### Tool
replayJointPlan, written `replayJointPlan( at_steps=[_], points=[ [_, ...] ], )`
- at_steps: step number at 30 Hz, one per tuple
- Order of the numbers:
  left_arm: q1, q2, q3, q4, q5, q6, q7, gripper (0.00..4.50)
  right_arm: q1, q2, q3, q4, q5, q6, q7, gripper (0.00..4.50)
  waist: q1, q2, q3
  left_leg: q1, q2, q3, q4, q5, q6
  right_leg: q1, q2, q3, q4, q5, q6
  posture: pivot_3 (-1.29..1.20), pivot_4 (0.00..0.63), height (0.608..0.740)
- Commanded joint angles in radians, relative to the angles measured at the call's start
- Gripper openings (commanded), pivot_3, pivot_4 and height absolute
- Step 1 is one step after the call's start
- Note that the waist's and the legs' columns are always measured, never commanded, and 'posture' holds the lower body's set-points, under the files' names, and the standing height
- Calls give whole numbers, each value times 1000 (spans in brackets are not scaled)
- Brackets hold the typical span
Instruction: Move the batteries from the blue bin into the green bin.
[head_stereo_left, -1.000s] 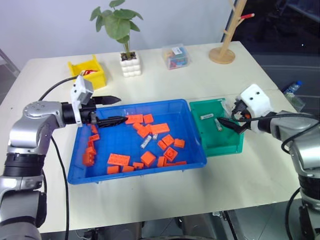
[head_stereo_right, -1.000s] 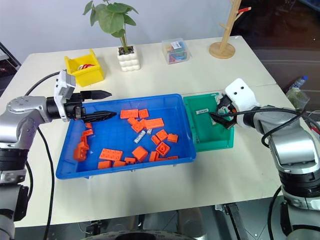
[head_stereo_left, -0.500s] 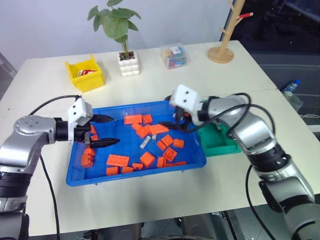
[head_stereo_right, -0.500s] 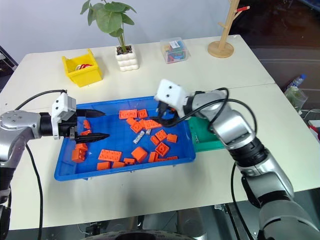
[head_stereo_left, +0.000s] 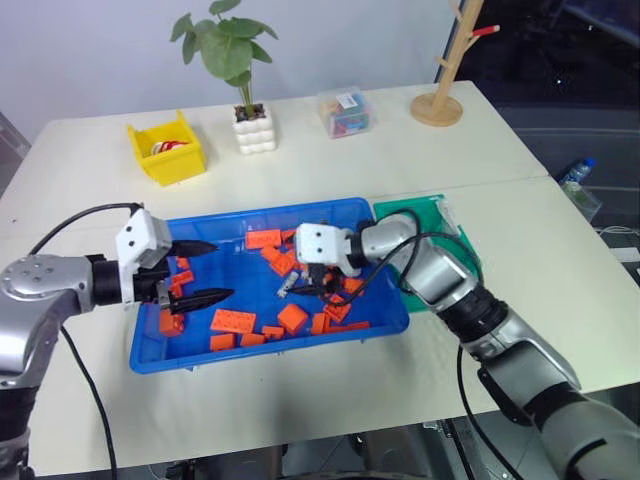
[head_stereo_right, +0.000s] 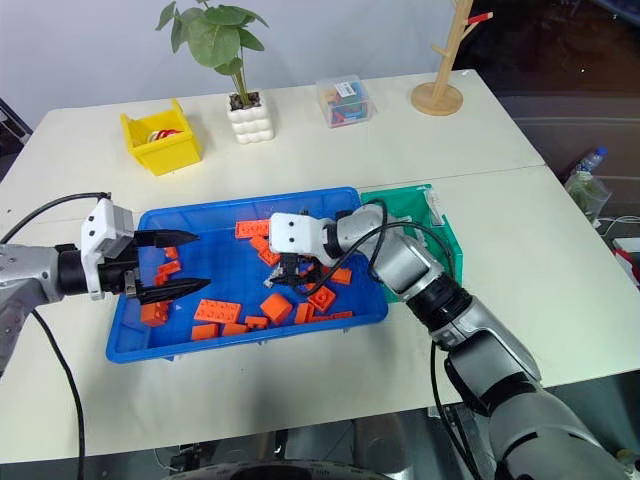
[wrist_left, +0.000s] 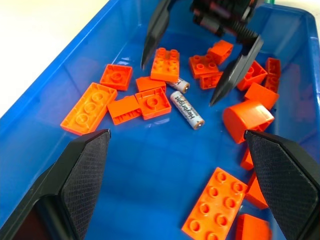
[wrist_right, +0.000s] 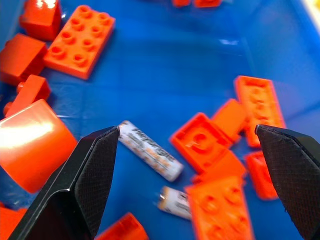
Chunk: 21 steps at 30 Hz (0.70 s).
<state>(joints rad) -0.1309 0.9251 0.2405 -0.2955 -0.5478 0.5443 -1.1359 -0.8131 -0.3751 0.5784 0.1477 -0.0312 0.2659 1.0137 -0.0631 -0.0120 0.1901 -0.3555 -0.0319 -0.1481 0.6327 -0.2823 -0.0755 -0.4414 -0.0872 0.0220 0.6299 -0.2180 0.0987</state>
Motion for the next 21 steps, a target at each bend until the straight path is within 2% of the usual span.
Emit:
replayJointPlan(
  at_steps=[1,15,21],
  points=[
    [15,15,52,-45,-25,13,20,4500,-9,25,-16,-1,5,-14,28,4480,-1,0,0,0,0,0,0,0,0,0,0,0,0,0,0,0,150,740],
    [31,13,80,-65,-51,35,64,4500,51,29,3,45,-33,-69,119,4480,-5,0,0,0,0,0,0,0,0,0,0,0,0,0,0,0,150,740],
    [25,1,76,-62,-50,29,83,4500,31,58,0,157,-59,-110,104,4480,-6,0,0,1,0,0,0,0,0,1,0,0,0,0,-1,0,150,740]
  ],
)
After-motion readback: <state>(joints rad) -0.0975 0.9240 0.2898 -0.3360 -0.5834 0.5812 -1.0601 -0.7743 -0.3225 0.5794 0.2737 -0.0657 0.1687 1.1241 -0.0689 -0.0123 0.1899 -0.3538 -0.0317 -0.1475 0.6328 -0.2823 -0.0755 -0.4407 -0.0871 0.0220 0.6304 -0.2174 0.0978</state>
